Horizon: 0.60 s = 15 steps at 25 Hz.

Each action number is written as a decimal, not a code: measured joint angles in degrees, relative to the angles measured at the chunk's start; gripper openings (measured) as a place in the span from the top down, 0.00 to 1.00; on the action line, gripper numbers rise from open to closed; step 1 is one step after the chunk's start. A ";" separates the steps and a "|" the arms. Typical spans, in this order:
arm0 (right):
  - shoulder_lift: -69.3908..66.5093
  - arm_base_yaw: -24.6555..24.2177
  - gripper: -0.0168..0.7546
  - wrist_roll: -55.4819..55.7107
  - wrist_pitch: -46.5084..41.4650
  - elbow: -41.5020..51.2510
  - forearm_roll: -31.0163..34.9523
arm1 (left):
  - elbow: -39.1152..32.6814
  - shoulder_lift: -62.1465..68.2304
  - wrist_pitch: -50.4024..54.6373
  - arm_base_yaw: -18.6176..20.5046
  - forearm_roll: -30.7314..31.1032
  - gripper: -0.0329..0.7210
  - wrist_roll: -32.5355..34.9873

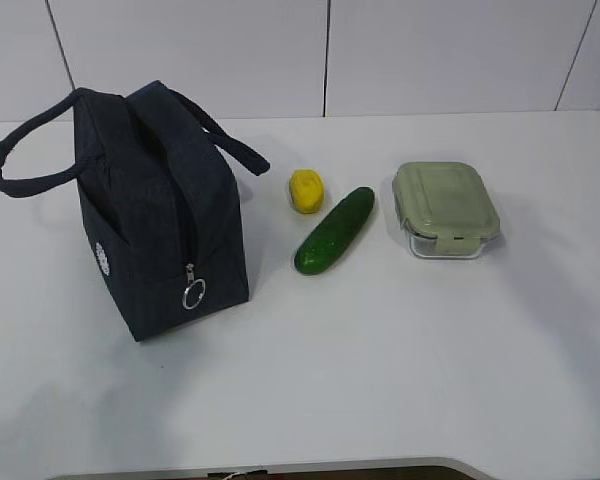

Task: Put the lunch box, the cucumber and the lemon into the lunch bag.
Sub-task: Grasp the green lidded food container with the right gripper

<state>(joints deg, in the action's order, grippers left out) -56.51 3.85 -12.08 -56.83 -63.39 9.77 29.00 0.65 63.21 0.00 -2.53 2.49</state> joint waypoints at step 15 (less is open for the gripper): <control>-32.89 -12.26 0.22 -21.33 -10.71 -21.68 31.67 | 0.00 0.00 0.00 0.00 0.00 0.38 0.00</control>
<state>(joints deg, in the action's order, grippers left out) -89.40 -8.41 -33.40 -67.54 -85.07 41.43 29.00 0.65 63.21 0.00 -2.53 2.49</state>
